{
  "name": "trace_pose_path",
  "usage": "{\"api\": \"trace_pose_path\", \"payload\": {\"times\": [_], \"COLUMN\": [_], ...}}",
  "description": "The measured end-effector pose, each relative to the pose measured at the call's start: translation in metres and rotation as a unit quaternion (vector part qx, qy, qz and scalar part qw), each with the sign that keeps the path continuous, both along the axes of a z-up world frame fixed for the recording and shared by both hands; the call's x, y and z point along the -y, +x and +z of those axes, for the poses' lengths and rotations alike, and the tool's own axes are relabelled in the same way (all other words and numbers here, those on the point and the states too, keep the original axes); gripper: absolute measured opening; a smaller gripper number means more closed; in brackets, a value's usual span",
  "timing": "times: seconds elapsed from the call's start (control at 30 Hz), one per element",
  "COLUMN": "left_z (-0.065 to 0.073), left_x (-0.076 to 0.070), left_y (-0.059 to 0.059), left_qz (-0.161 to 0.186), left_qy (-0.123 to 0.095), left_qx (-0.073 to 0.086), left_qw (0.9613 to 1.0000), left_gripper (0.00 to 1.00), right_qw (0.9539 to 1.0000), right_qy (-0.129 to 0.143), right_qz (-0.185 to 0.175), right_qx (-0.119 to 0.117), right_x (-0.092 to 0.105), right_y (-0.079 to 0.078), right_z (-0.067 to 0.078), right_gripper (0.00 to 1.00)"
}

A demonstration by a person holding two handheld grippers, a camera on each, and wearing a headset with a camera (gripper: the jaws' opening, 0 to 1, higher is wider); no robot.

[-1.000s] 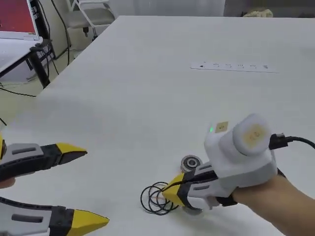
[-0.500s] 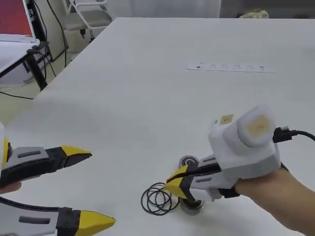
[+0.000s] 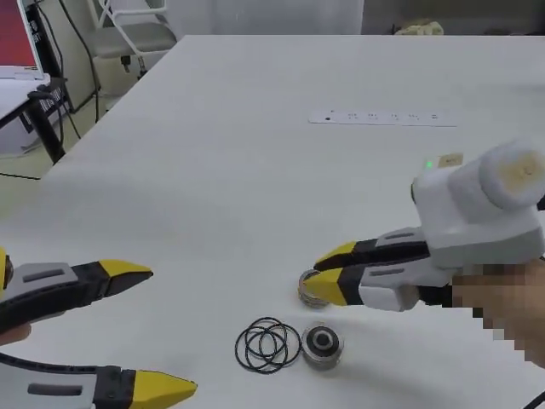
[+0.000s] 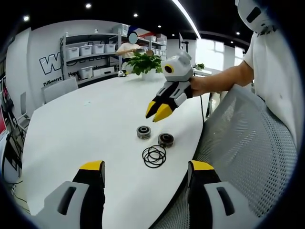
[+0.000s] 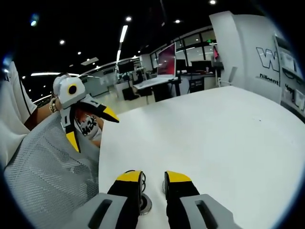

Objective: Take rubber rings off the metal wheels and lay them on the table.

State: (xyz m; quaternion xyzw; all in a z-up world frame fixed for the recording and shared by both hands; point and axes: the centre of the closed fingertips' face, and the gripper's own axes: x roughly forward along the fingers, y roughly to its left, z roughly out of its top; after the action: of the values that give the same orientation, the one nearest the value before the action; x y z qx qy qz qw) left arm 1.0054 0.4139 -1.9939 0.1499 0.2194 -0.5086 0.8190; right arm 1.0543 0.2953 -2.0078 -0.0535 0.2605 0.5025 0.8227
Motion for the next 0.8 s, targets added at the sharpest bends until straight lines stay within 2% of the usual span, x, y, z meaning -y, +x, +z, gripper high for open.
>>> {"api": "trace_pose_path", "payload": {"times": [0.17,0.27,0.4,0.53,0.8], "left_z": [0.0,0.0,-0.001,-0.004,-0.008], "left_x": [0.0,-0.001,-0.003,-0.004,-0.003], "left_y": [0.001,0.001,0.002,0.002,0.0], "left_qz": [-0.001,-0.001,0.002,0.004,0.005], "left_qy": [-0.005,-0.006,-0.009,-0.009,-0.011], "left_qx": [0.001,0.0,0.0,-0.004,-0.013], "left_qw": [1.0,1.0,1.0,0.9999,0.9998], "left_gripper": [0.69,0.7,0.72,0.73,0.79], "right_qw": [0.9997,0.9995,0.9992,0.999,0.9981], "right_qy": [0.003,0.001,0.0,-0.003,-0.014], "right_qz": [-0.012,-0.018,-0.026,-0.04,-0.059], "right_qx": [0.02,0.028,0.031,0.019,0.014], "right_x": [0.012,0.018,0.03,0.041,0.056], "right_y": [-0.003,-0.008,-0.019,-0.028,-0.043], "right_z": [0.013,0.014,0.011,0.003,-0.003], "right_gripper": [0.23,0.27,0.36,0.48,0.56]}}
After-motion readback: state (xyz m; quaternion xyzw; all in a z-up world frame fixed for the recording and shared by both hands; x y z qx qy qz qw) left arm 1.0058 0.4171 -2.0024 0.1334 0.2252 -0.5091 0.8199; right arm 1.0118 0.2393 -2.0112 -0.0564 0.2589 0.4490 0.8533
